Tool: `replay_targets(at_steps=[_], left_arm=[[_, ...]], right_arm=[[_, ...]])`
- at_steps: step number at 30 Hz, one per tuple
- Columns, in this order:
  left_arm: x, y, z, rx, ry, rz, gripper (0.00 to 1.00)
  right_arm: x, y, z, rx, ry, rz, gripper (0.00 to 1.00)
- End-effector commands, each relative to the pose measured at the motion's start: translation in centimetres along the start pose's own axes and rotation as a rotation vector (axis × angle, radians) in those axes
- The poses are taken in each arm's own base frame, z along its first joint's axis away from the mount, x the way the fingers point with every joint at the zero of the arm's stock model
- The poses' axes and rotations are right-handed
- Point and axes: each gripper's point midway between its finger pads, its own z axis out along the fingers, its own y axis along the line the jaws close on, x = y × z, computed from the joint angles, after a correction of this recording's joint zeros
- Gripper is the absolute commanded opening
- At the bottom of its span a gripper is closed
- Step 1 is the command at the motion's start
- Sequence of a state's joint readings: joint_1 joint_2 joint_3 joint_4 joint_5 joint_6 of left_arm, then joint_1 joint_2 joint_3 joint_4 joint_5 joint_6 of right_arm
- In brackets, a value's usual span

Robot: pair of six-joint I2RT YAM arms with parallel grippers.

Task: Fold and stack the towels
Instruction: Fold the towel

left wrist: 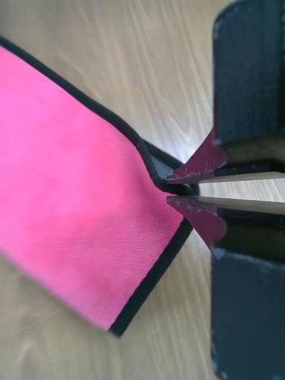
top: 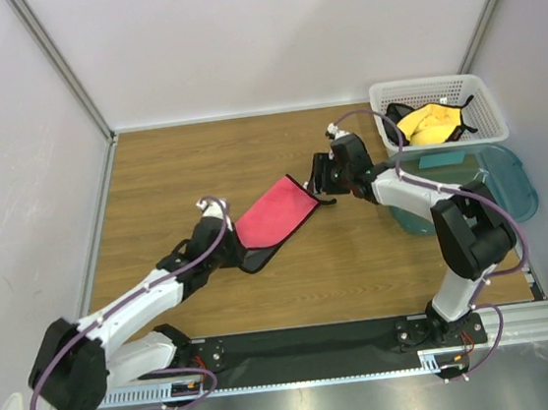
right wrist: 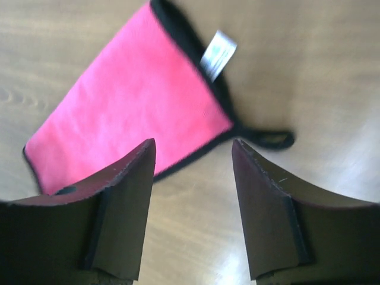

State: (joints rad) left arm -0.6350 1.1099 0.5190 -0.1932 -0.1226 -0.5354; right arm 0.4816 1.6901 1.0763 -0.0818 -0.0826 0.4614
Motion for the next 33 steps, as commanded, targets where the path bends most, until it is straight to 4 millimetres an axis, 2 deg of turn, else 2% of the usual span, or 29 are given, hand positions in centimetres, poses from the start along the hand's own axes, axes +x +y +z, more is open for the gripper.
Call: replay_targets(at_steps=[1,3,6,7,8,10,11,13,16,18,24,29,33], left_arm=[[-3.6,0.8,-1.2,-0.026,-0.148,-0.124,0.2],[-3.7,2.3,-1.0,-0.064,-0.152,-0.176,0.21],[-3.4,2.6,-1.0,-0.053,-0.139,-0.2,0.22],[-3.2,2.1,-1.0,-0.025,-0.127,-0.199,0.22],[-3.3,1.6,-1.1,0.008,-0.13,-0.197,0.23],[-2.9,0.2,-1.4,0.103,-0.127,-0.165,0.27],[-3.1,-1.5,-1.8,0.201,-0.133,-0.15,0.29],[-2.3,-1.2,-1.4,0.198,-0.129,-0.184,0.33],[-1.9,1.1,-0.6,0.063,-0.135,-0.271,0.34],[-1.1,2.8,0.0,-0.029,-0.123,-0.328,0.3],[-1.7,3.3,1.4,-0.051,-0.181,-0.39,0.26],[-1.3,5.2,2.7,-0.147,-0.158,-0.391,0.23],[-2.5,7.2,3.1,-0.198,-0.183,-0.404,0.22]], right_arm=[[-4.1,-0.2,1.4,0.022,-0.086,-0.081,0.6],[-4.8,0.1,2.2,0.003,-0.092,-0.12,0.61],[-5.4,0.5,4.0,-0.035,-0.079,-0.158,0.62],[-5.0,0.0,4.9,-0.037,-0.059,-0.175,0.62],[-5.6,0.4,5.0,-0.054,-0.067,-0.175,0.63],[-5.7,0.2,5.4,-0.056,-0.06,-0.169,0.63],[-5.5,0.2,5.6,-0.072,-0.052,-0.16,0.63],[-5.5,0.5,5.8,-0.098,-0.051,-0.164,0.63],[-4.5,0.9,6.4,-0.151,-0.016,-0.223,0.63],[-3.6,1.1,6.7,-0.195,0.018,-0.288,0.64],[-1.1,0.8,7.4,-0.236,0.105,-0.309,0.64],[1.4,-0.4,7.7,-0.218,0.166,-0.266,0.61],[2.9,-1.1,6.8,-0.198,0.19,-0.226,0.53]])
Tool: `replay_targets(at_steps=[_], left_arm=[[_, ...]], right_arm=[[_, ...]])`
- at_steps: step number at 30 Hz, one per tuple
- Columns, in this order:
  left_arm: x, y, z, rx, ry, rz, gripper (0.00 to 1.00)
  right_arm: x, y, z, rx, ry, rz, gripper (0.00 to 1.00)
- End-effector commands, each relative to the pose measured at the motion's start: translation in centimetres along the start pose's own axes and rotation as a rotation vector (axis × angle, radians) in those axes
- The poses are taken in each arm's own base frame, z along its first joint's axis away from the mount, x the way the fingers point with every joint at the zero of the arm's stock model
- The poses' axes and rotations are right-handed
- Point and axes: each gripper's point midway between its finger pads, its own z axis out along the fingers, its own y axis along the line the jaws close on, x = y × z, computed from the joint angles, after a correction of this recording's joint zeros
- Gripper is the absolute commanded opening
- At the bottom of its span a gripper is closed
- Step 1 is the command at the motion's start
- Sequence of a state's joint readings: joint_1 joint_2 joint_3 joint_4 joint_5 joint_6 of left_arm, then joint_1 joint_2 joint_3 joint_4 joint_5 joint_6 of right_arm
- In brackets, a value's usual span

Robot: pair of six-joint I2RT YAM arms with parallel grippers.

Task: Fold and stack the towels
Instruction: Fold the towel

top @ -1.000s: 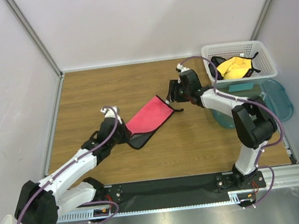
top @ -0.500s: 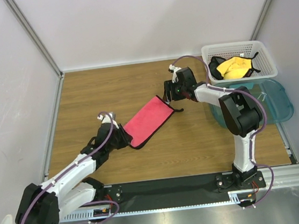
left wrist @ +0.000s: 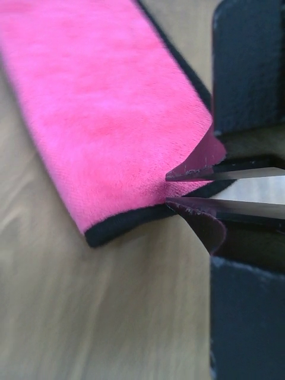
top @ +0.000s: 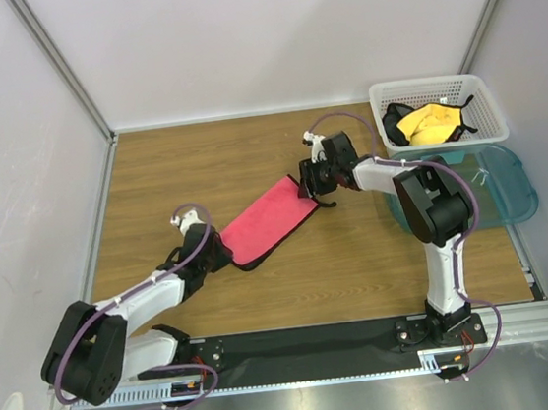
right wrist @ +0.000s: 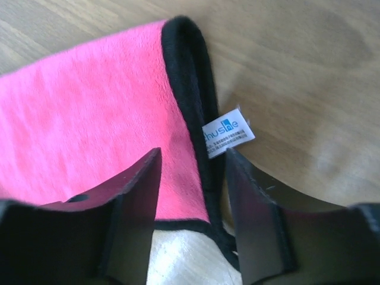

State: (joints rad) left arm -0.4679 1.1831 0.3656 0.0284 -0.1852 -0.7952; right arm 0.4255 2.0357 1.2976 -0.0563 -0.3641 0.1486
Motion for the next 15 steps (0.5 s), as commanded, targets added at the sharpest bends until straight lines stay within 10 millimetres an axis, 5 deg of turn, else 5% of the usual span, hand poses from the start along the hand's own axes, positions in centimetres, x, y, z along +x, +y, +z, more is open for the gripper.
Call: replay_targets(at_steps=[1,8,15], left_arm=[[-3.5,0.4,0.9,-0.032,-0.097,-0.03,0.22],[-5.8,1.2,2.8,-0.073,-0.096,0.045,0.22],[-8.2,-2.0,4.8,-0.01,-0.037,0.24,0.23]], right_arm=[[1.6,0.3,-0.9,-0.002,0.022,0.038,0.51],[6.5,0.9,-3.6,0.029,0.074,0.206,0.36],[10.7,4.0,-4.7,-0.013,0.098,0.262,0.23]])
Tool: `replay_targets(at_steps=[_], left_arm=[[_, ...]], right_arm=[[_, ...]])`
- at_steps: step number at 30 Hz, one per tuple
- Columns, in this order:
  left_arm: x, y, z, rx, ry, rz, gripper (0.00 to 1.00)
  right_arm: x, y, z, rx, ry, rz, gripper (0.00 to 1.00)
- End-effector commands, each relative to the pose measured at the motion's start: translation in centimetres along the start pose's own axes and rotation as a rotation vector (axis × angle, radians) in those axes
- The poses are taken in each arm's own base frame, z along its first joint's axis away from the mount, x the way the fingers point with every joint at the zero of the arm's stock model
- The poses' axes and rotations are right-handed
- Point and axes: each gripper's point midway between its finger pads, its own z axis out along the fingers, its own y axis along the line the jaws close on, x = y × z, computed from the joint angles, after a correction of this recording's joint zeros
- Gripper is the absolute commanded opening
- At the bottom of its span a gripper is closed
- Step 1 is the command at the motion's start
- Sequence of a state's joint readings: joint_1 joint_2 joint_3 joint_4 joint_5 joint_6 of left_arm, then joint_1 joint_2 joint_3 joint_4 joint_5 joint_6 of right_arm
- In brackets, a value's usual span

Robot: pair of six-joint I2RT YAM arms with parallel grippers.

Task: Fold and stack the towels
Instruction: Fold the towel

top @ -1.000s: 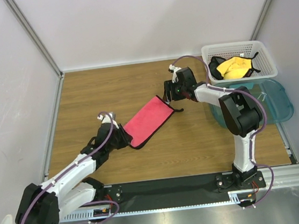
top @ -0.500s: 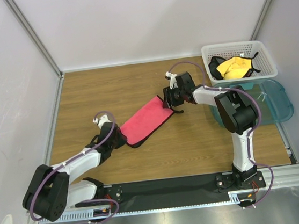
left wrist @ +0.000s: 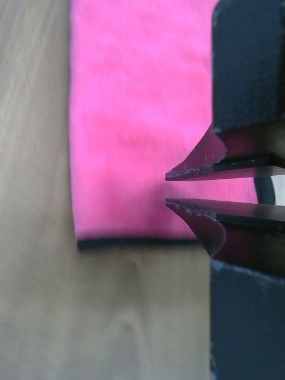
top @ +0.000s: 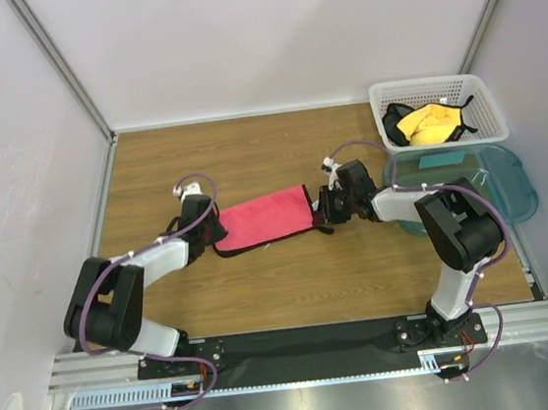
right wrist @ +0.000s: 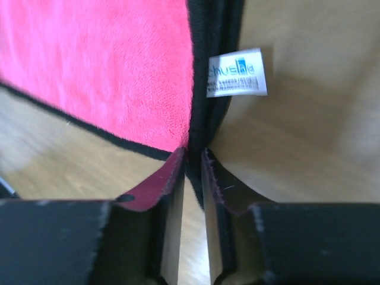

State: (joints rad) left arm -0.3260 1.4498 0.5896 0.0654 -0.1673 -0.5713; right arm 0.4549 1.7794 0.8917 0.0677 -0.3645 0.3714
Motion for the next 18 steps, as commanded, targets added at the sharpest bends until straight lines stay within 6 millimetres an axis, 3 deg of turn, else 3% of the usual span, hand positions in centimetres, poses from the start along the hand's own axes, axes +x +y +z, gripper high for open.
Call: replay_targets(at_steps=[1,5,9,14,15,18], left_arm=[[-2.8,-2.5,0.6,0.082,-0.018,0.117,0.23],[-4.0,-3.8,1.4,0.117,-0.029,0.155,0.24],[-6.2,-5.0,1.3,0.123,-0.04,0.221,0.23],[-8.0,-7.3,-2.0,0.245,-0.107,0.201,0.25],[-7.0,-7.9,-2.4,0.288,-0.088,0.202,0.25],[-6.2,-8.3,-2.9,0.307,-0.099,0.189,0.25]], right_arm=[[3.2,1.2,0.1,-0.001,0.062,0.051,0.22],[4.5,2.3,-0.2,-0.008,0.099,0.056,0.18],[4.6,2.5,-1.9,0.03,0.118,0.082,0.23],[1.3,2.3,-4.5,0.065,0.047,0.098,0.41],[-0.3,2.6,-5.0,0.053,0.008,0.078,0.46],[-2.5,2.5,-5.2,0.065,-0.044,0.018,0.59]])
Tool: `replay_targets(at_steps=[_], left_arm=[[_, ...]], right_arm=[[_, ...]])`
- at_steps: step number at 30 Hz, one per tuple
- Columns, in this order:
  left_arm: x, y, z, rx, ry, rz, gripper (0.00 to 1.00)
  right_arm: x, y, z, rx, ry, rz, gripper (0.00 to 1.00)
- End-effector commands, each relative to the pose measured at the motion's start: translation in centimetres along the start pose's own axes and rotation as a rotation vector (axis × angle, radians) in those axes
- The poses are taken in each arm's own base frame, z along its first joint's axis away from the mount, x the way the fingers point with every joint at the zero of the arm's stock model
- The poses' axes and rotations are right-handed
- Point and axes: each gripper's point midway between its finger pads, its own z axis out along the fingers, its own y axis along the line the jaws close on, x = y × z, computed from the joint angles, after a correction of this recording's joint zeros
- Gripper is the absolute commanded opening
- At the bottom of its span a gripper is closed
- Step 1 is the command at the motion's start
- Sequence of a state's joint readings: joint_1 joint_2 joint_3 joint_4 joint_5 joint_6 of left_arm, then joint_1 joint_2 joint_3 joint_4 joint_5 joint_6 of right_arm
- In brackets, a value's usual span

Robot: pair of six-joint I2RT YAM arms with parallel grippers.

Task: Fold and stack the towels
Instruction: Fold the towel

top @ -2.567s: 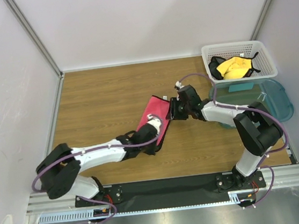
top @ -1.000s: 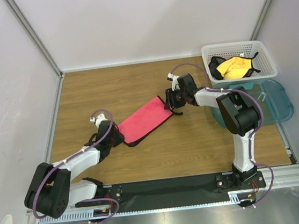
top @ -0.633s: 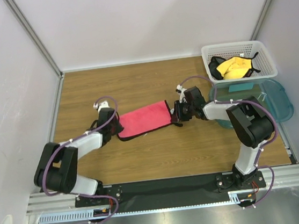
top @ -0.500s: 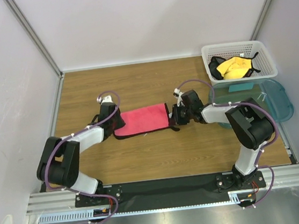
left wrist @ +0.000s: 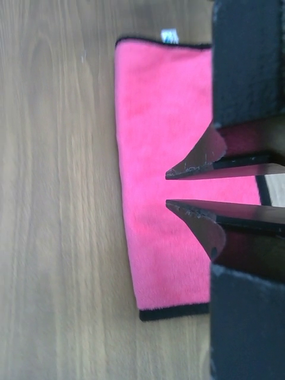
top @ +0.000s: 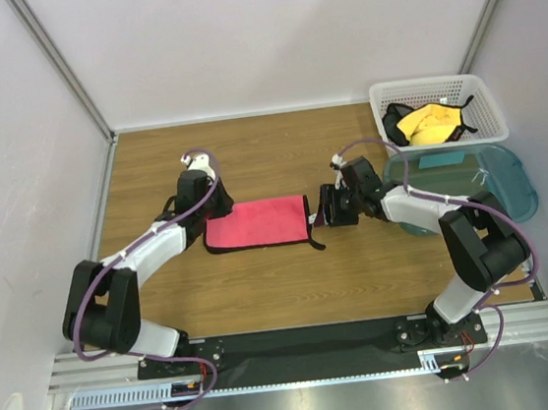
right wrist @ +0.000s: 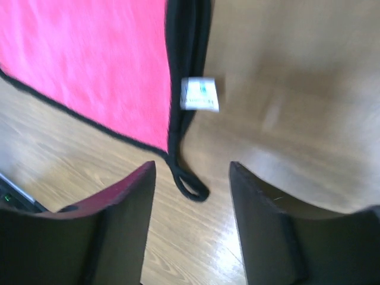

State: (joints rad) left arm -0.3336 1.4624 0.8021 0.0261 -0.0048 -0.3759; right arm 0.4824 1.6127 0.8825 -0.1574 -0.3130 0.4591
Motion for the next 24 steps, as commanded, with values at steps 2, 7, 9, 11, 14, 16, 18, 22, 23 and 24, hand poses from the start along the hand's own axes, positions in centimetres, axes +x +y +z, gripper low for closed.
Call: replay_targets(at_steps=[2,7,9,11,14,16,18,22,23,24], left_arm=[[0.0,-1.7,-1.0,0.065,-0.042,-0.023,0.23],[1.8,-0.1,-1.0,0.006,-0.044,-0.086,0.16],[2.7,0.5,-1.2,-0.017,-0.04,-0.108,0.15],[3.0,0.8,-1.4,-0.026,-0.049,-0.117,0.15],[3.2,0.9,-1.5,-0.025,-0.053,-0.124,0.15],[3.6,1.1,-1.5,-0.029,-0.045,-0.124,0.16],[3.9,1.2,-1.4,-0.036,-0.039,-0.125,0.16],[4.3,1.6,-1.1,-0.048,-0.038,-0.129,0.16],[4.4,1.7,-1.0,-0.053,-0.034,-0.128,0.16],[4.5,1.8,-1.0,-0.059,-0.032,-0.126,0.16]], right_arm=[[-5.3,1.5,-1.1,0.006,-0.125,-0.095,0.61],[-6.0,1.7,0.9,-0.008,-0.108,-0.11,0.61],[-6.2,1.8,1.4,0.0,-0.11,-0.115,0.61],[-5.8,1.5,2.2,0.027,-0.101,-0.126,0.6],[-5.3,1.5,3.1,0.041,-0.083,-0.131,0.59],[-5.1,1.3,3.6,0.053,-0.074,-0.135,0.58],[-4.8,1.4,4.2,0.058,-0.061,-0.135,0.57],[-4.3,1.1,4.9,0.07,-0.052,-0.125,0.54],[-4.3,1.0,5.0,0.076,-0.05,-0.121,0.52],[-4.1,0.8,5.2,0.082,-0.043,-0.12,0.52]])
